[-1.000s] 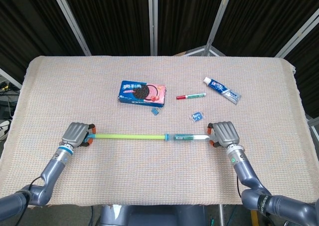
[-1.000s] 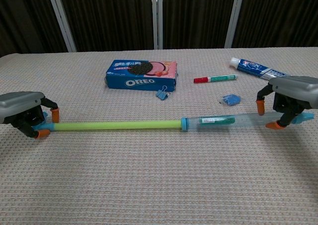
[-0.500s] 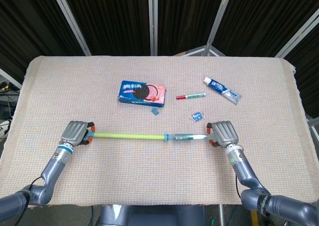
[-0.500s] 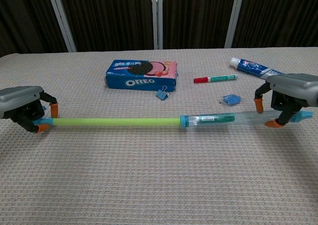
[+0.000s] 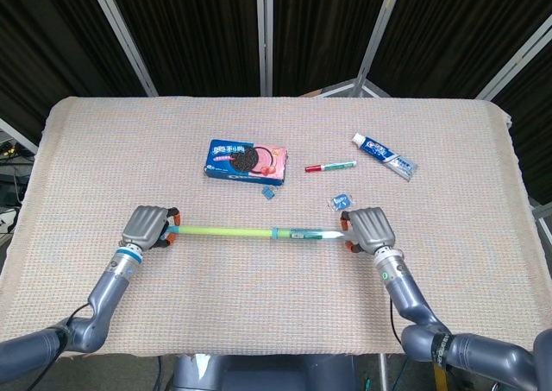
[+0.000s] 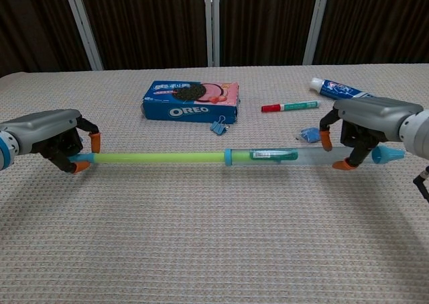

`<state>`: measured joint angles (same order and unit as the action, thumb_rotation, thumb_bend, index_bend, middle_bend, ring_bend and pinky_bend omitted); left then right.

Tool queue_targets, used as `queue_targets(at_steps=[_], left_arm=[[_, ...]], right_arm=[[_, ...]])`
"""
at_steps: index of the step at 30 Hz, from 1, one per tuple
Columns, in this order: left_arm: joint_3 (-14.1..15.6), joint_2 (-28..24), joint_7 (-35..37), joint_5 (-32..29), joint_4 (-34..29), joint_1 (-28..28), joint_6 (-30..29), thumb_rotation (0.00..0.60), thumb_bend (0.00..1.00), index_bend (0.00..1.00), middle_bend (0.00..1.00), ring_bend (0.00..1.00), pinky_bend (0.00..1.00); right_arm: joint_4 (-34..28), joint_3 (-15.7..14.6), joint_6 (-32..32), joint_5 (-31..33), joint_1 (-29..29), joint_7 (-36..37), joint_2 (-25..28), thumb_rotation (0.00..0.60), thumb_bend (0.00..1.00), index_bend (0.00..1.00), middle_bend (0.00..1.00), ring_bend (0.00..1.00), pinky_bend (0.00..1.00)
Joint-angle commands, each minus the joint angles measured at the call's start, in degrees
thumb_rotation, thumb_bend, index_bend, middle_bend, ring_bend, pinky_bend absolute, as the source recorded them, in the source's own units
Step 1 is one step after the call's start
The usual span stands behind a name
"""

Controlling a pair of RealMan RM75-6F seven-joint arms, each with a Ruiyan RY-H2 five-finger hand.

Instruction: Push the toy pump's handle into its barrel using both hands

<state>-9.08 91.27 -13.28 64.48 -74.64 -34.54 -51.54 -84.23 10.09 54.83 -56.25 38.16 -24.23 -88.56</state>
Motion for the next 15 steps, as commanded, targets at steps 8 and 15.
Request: queue_targets(at_steps=[8,15], left_arm=[[-1.07,2.11,-2.21,-2.2,-1.46,-1.99,0.01,0.6,0.46,0.73,0.92,0.87,1.0],[-1.57,3.47,-3.03,-3.34,-1.89,-3.16,0.15,0.6,0.46,0.73,0.92,0.87,1.0]], right_arm=[[-0.82,0.8,-0.09,1.74,1.76,-1.65,-1.48,0.6,0.49,0.66,1.0,1.0,1.0],[-0.37,1.05,-0.26,2.85,2.91,-2.55,-2.97,0.6,0.5,0.66,1.0,1.0,1.0]])
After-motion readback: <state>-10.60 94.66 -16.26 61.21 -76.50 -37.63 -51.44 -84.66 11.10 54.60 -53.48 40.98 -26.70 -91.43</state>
